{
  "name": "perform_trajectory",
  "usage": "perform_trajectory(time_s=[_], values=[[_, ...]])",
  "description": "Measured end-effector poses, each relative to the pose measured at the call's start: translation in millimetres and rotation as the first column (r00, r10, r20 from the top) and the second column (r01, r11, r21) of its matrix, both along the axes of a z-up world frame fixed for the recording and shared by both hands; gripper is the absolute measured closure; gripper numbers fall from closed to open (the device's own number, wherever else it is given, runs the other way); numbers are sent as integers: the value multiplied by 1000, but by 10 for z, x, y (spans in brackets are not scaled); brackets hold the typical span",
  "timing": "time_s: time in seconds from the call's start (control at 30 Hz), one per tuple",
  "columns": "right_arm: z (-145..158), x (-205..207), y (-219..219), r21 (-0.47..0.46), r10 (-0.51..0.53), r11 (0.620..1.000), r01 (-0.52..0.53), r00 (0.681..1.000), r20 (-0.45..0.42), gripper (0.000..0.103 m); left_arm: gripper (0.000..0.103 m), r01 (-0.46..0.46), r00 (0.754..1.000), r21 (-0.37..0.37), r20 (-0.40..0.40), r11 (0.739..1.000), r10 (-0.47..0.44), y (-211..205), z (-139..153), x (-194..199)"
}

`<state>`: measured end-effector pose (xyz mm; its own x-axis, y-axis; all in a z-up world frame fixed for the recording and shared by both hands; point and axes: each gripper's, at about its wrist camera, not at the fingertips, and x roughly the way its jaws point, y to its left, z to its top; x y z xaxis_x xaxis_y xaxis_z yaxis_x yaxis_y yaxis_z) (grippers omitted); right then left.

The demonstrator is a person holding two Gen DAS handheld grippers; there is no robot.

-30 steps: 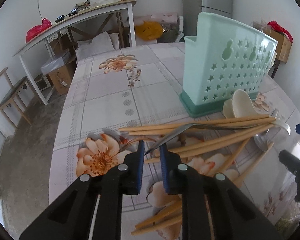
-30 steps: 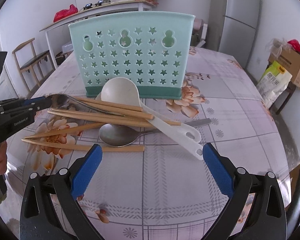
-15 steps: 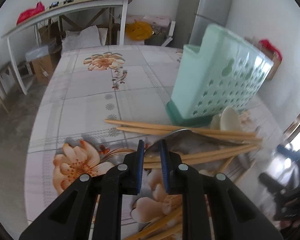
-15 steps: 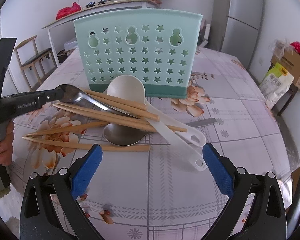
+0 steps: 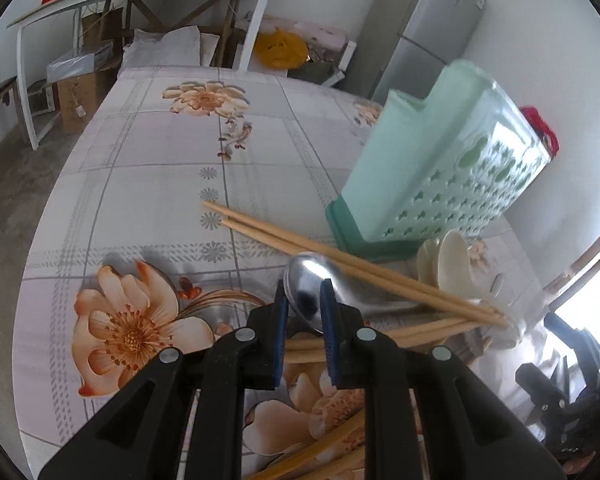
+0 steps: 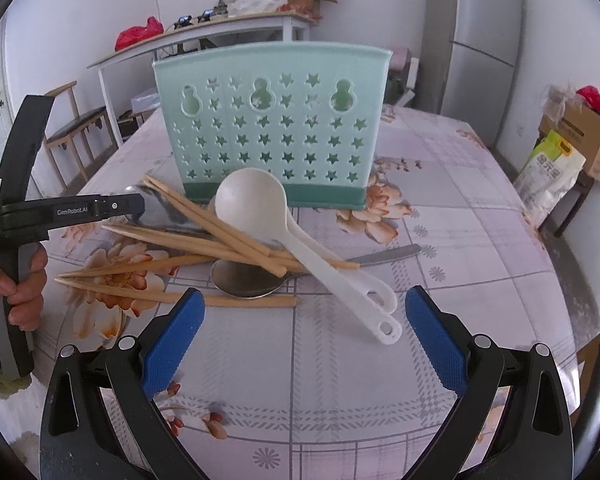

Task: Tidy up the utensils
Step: 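Grasp the white plastic ladle with the right tool while the left tool holds the spoon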

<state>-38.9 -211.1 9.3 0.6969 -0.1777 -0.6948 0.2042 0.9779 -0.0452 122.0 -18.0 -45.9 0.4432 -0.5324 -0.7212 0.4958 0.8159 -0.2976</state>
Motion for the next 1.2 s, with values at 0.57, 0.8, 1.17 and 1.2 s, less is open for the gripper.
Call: perform_trajectory(time_s=[0.57, 0.8, 1.17, 1.2], values=[[235, 850, -452, 254, 192, 951, -176, 981, -40, 42, 101, -94, 996, -155, -11, 983, 93, 528, 291, -385], [31, 1167, -303, 220, 256, 948, -228, 960, -108, 57, 101, -96, 995, -156, -6, 983, 97, 614, 305, -432], [-142, 1273, -44, 91, 303, 952, -291, 941, -153, 85, 101, -93, 996, -150, -21, 984, 91, 587, 230, -390], [-144, 1273, -21, 74, 302, 953, -294, 941, -154, 89, 101, -93, 996, -148, -19, 985, 91, 582, 226, -393]])
